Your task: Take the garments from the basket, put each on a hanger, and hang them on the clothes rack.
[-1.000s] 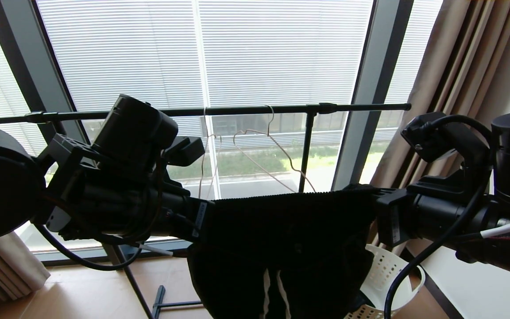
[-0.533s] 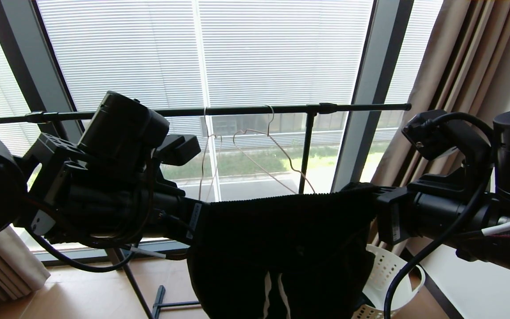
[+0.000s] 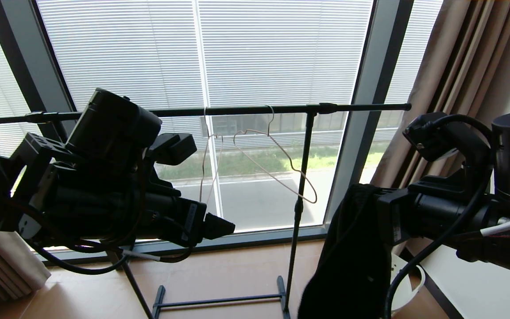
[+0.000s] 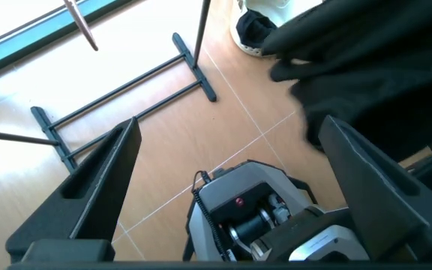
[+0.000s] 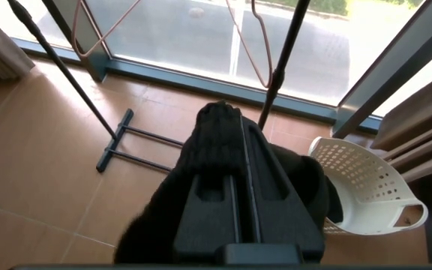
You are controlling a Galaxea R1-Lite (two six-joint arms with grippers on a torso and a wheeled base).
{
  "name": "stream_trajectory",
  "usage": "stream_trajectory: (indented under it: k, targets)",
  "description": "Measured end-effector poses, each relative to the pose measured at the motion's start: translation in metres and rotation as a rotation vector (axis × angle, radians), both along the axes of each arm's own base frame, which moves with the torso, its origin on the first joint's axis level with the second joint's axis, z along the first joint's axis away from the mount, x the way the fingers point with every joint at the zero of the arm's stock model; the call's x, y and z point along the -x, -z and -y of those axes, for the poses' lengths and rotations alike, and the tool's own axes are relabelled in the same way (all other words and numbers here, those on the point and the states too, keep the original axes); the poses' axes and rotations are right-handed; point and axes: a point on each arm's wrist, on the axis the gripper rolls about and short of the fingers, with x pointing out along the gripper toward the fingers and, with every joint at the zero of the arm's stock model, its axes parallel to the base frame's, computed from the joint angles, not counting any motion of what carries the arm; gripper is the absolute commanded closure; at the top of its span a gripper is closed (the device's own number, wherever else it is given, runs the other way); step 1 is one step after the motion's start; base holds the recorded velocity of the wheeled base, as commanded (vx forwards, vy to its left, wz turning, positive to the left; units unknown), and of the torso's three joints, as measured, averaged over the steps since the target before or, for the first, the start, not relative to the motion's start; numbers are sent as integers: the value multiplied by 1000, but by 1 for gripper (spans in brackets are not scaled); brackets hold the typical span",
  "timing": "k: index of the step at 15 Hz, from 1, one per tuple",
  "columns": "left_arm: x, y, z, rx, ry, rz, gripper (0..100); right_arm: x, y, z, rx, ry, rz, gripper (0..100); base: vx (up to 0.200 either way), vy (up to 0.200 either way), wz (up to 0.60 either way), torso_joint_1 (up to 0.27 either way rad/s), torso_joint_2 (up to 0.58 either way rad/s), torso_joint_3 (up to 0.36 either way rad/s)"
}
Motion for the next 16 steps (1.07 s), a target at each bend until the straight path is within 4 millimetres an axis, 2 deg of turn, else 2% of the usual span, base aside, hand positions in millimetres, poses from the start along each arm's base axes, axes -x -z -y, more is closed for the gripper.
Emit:
stream_trajectory:
  k: [4,9,12,16]
  targets:
    - [-6,-1,-4,-8,-50,38,0,5,2,11,-105,13,-49,100,0,0,0,0,0,0]
    - [-42,5,-14,-24,-165,119,0,10,-9,31,-132,-9,14,100,0,0,0,0,0,0]
    - [-64,7,-19,-33,-219,136,0,14,-11,35,-141,-9,25,100,0,0,0,0,0,0]
    - [-91,5,-16,-28,-255,161,0,16,-12,37,-144,-8,29,100,0,0,0,0,0,0]
